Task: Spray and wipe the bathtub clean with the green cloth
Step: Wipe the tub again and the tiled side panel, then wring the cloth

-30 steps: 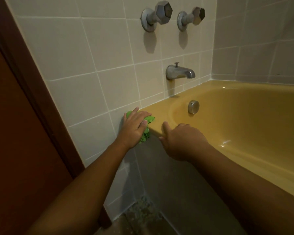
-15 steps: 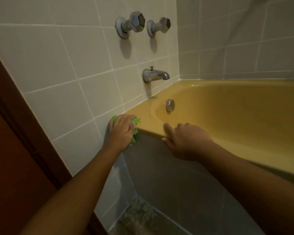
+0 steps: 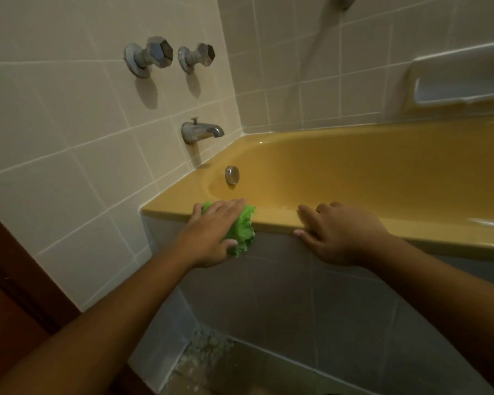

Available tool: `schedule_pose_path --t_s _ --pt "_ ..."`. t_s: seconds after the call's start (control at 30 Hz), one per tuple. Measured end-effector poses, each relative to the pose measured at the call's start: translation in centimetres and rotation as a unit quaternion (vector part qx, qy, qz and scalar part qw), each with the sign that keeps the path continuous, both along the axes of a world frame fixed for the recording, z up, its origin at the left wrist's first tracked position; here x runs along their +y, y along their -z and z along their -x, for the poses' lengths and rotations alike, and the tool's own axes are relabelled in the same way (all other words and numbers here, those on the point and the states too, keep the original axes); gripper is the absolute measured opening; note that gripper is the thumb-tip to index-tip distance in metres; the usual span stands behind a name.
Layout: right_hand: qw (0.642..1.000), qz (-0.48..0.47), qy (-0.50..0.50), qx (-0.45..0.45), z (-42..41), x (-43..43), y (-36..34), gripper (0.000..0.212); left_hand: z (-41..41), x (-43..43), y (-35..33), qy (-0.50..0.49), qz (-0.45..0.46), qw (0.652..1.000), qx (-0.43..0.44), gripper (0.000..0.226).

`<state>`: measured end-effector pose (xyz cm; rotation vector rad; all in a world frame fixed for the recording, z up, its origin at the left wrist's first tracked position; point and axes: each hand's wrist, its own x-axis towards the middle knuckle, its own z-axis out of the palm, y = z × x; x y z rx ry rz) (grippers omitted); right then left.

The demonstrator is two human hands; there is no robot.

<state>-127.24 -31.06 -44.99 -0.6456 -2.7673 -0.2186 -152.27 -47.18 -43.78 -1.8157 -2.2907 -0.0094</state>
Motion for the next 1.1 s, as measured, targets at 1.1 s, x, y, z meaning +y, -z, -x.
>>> schedule_pose_path --t_s 1.1 --pt "0.99 -0.032 0.137 0.028 -22.8 1.4 0.8 0.055 -28.4 10.4 2.3 0.2 -0.178 0.963 -0.006 0.085"
